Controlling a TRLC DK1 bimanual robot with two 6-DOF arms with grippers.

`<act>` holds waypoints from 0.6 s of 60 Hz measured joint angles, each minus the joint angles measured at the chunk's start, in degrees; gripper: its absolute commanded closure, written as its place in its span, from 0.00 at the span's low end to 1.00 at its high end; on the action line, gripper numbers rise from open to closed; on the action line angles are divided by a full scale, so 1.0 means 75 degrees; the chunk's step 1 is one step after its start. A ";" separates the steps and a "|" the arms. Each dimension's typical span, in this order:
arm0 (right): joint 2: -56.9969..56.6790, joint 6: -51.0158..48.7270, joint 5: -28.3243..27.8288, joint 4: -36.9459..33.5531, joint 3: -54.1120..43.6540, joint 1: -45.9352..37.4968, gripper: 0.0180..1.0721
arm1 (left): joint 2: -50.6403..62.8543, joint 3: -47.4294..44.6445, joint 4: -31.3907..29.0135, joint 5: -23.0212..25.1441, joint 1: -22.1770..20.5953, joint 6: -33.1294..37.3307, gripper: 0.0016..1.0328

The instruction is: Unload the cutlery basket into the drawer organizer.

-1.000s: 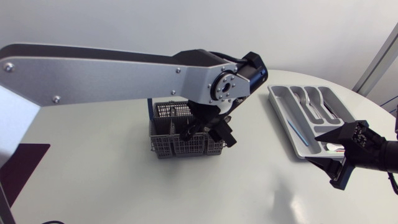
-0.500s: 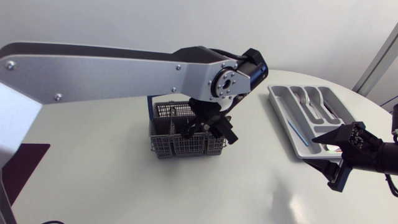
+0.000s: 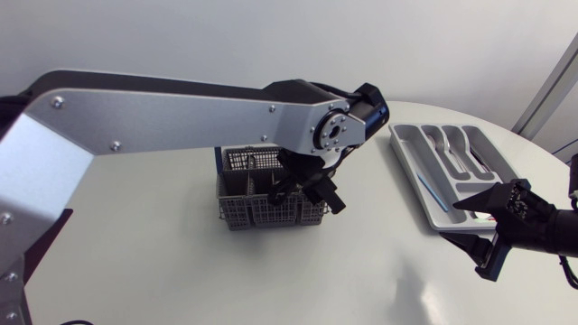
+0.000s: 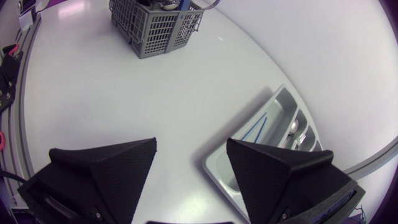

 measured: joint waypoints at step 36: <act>-0.0020 0.0003 0.0000 0.0032 -0.0105 0.0041 0.21 | 0.0003 0.0000 -0.0026 -0.0344 0.0064 0.0000 0.90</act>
